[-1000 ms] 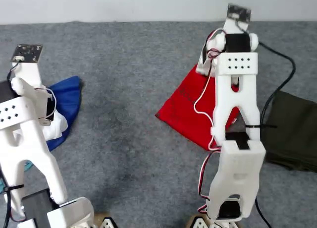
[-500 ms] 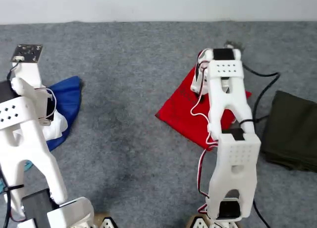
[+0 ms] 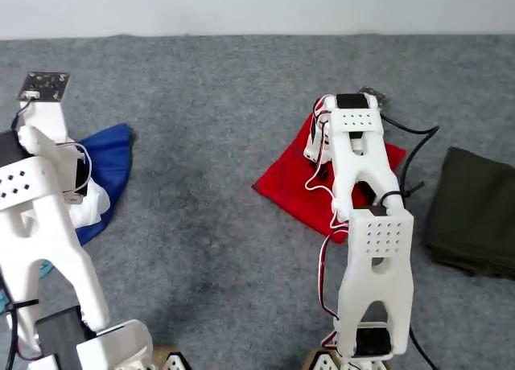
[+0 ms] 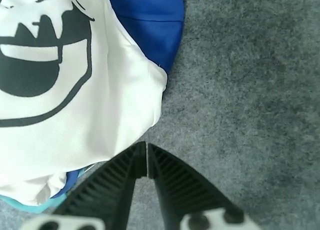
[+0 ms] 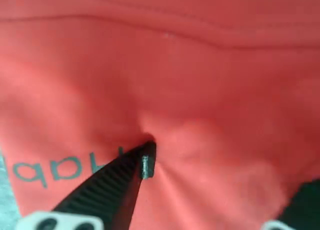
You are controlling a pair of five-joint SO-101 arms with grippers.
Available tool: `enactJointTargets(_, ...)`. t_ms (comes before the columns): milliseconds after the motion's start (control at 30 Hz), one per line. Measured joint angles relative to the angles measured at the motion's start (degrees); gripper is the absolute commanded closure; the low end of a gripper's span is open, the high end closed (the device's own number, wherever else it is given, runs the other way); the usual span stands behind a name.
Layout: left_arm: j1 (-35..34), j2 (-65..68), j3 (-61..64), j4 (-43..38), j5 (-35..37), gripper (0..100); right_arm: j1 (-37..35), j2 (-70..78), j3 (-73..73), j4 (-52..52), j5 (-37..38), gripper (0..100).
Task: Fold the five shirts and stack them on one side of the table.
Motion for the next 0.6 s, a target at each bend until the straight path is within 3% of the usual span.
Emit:
enactJointTargets(67,0.00,0.00,0.00,0.00,0.00,99,0.00,0.44,-0.18,0.09,1.14,80.3)
enactJointTargets(400,0.00,0.00,0.00,0.00,0.00,99,0.44,0.44,-0.44,1.05,2.29,80.5)
enactJointTargets(600,0.00,0.00,0.00,0.00,0.00,99,1.49,0.44,-0.53,1.76,3.60,99.8)
